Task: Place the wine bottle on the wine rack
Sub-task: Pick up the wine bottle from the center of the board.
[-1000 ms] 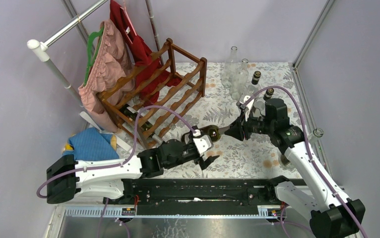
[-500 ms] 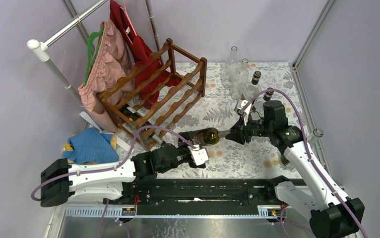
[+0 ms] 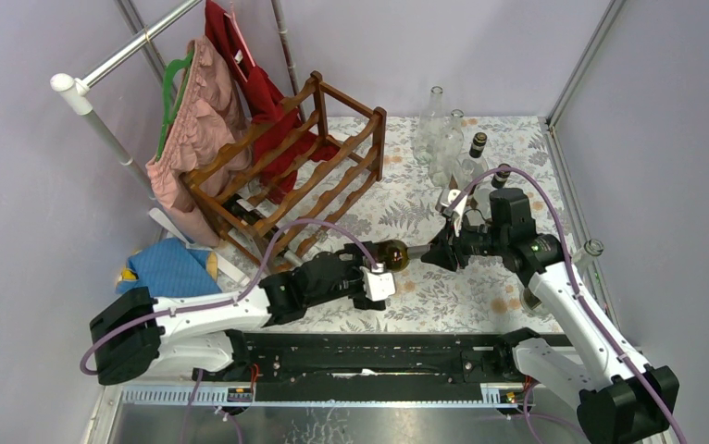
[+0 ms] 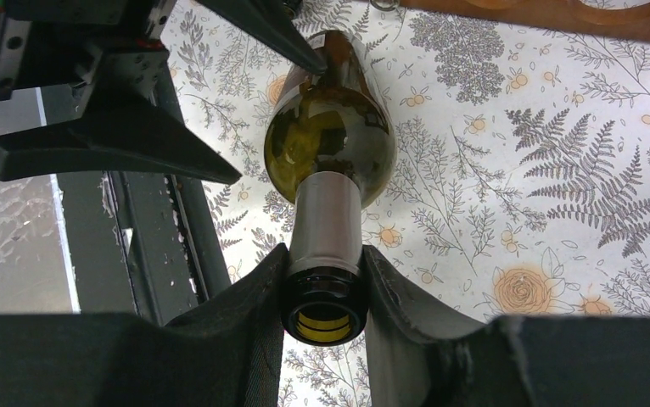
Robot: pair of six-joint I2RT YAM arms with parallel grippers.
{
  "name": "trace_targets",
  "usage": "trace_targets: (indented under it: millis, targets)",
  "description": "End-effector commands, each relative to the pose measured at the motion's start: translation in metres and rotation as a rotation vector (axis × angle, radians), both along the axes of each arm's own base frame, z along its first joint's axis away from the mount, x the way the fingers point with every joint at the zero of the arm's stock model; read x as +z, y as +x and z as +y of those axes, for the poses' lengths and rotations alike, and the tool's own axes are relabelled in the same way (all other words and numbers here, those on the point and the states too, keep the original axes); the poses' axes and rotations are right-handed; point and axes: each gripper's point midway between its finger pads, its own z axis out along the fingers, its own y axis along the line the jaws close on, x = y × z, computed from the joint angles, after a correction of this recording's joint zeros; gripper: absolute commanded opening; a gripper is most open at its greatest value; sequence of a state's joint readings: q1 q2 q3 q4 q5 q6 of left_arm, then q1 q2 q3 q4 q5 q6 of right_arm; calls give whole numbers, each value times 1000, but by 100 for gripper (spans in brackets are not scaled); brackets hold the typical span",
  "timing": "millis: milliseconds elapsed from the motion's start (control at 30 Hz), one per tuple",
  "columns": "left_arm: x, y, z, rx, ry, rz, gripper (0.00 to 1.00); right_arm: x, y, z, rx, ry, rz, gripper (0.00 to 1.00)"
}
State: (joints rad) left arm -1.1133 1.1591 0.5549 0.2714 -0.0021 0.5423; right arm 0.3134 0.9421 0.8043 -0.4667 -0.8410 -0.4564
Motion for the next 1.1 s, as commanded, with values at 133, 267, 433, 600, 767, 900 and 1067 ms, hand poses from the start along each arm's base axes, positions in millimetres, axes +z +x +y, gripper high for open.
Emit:
trace_targets:
  millis: [133,267,433,600,767,900,1067]
  targets:
    - [19,24,-15,-13,-74,-25,98,6,-6,6,70,20,-17,0]
    - [9,26,-21,-27,-47,-4,93,5,-7,5,78,13,-21,0]
    - [5,29,-24,-41,-36,12,88,6,-9,4,89,6,-32,1]
    - [-3,31,-21,-64,-39,37,89,7,-11,4,101,2,-37,2]
    - [-14,34,-19,-69,-36,84,97,7,-12,4,105,2,-39,3]
    - [-20,35,-21,-73,-38,106,99,7,-12,4,109,2,-37,3]
    - [-20,38,-22,-69,-34,128,78,6,-13,4,112,2,-31,5]
